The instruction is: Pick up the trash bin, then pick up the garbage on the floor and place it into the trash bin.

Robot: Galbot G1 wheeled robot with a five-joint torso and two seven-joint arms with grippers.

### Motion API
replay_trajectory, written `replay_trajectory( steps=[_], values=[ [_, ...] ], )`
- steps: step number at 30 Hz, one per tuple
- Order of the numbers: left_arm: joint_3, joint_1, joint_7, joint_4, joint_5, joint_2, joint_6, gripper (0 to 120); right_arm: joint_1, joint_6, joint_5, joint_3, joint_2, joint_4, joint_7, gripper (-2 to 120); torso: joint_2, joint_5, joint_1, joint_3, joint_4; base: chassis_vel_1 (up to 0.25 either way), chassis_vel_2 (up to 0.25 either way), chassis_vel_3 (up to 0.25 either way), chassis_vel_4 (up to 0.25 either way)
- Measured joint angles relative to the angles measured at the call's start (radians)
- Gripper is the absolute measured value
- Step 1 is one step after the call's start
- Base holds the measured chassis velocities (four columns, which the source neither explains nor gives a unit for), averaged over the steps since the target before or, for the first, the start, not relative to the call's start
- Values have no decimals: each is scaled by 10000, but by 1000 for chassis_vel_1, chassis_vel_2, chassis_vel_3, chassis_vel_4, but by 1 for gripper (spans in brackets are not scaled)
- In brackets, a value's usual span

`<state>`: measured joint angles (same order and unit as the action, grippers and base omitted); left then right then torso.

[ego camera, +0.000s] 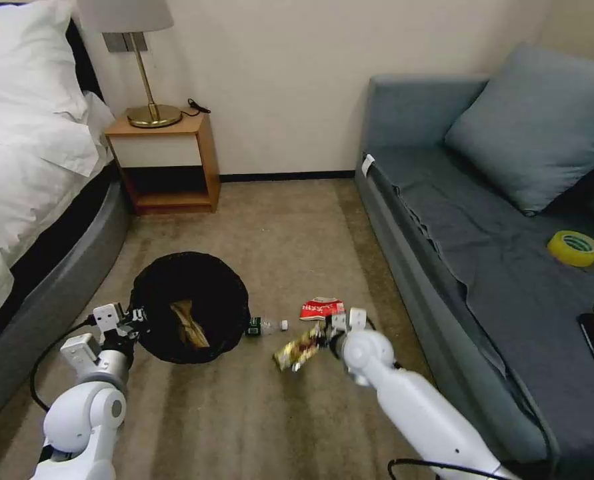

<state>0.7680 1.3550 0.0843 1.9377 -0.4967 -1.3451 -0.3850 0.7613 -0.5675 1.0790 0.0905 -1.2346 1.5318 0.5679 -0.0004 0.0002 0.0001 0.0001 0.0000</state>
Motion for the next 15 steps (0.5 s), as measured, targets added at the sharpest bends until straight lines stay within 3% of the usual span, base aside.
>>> replay_trajectory(
  steps=[7, 15],
  values=[
    [-289, -38, 370, -33, -341, 33, -371, 3, -1071, 906, -952, 159, 226, 1235, -44, 0, 2, -2, 0, 0, 1, 0, 0, 0, 0],
    [-453, -98, 690, 26, -414, -16, -528, 3, -1407, 1514, -1161, 296, 331, 2030, 28, 0, 3, -1, 0, -1, 1, 0, 0, 0, 0]
  ],
)
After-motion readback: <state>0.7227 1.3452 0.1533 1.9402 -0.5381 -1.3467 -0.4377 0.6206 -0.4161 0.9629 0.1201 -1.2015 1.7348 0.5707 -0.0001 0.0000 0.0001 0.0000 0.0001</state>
